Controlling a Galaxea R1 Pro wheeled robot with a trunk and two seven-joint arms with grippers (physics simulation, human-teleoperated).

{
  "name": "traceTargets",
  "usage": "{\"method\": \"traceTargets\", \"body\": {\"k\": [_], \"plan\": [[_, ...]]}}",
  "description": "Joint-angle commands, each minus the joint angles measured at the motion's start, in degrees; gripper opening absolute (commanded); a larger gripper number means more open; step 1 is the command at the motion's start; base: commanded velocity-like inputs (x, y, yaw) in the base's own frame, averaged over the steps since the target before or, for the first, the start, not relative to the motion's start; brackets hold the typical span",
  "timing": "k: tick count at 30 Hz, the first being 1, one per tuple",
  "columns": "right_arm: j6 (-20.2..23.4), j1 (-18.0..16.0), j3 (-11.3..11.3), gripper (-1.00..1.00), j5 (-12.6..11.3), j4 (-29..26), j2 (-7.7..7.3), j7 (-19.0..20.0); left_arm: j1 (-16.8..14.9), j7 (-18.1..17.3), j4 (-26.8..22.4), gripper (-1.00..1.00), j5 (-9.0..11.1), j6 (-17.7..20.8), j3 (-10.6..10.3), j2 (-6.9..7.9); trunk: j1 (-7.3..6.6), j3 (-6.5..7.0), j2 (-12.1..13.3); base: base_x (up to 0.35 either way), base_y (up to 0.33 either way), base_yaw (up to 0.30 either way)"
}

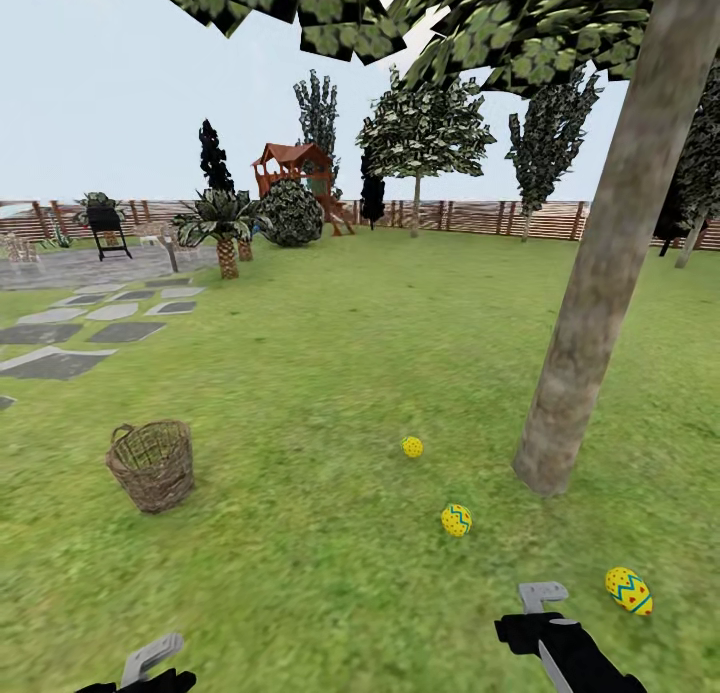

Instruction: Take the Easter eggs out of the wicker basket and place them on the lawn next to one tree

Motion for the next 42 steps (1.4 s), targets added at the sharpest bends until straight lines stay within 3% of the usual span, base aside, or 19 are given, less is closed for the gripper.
{"method": "traceTargets", "body": {"k": [1,21,25,30,35,39,42], "plan": [[0.3,0.0,-0.1,1.0,0.3,-0.1,0.01,0.1,0.0,-0.2,-0.1,1.0,0.2,0.5,0.4,-0.03,-0.2,0.07,0.3,0.0,0.0,0.0],[0.3,0.0,0.2,1.0,0.3,0.8,0.23,0.1,-0.1,-0.2,0.3,1.0,0.0,0.5,0.4,-0.08,-4.59,3.66,8.3,0.0,0.0,0.0],[0.1,0.0,1.6,1.0,0.3,4.2,1.03,0.1,0.0,-0.1,7.5,1.0,-0.1,-0.1,0.3,0.17,-4.59,3.66,8.3,0.0,0.0,0.0],[0.0,0.0,1.9,1.0,0.3,5.8,0.96,0.2,0.0,-0.1,9.6,1.0,-0.2,-0.5,0.2,0.05,-4.59,3.66,8.3,0.0,0.0,0.0],[-1.0,0.0,2.0,1.0,0.3,11.6,0.89,0.3,0.0,-0.1,11.7,1.0,-0.2,-0.6,0.2,0.46,-4.59,3.66,8.3,0.0,0.0,0.0],[-7.5,0.0,2.0,1.0,0.4,19.5,1.09,0.3,0.0,-0.1,17.0,1.0,-0.2,-5.6,0.2,0.53,-4.59,3.66,8.3,0.0,0.0,0.0],[-9.3,0.0,2.1,1.0,0.4,23.6,1.24,0.0,0.0,0.0,21.5,1.0,-0.2,-8.8,0.2,0.61,-4.59,3.66,8.3,0.0,0.0,0.0]]}}
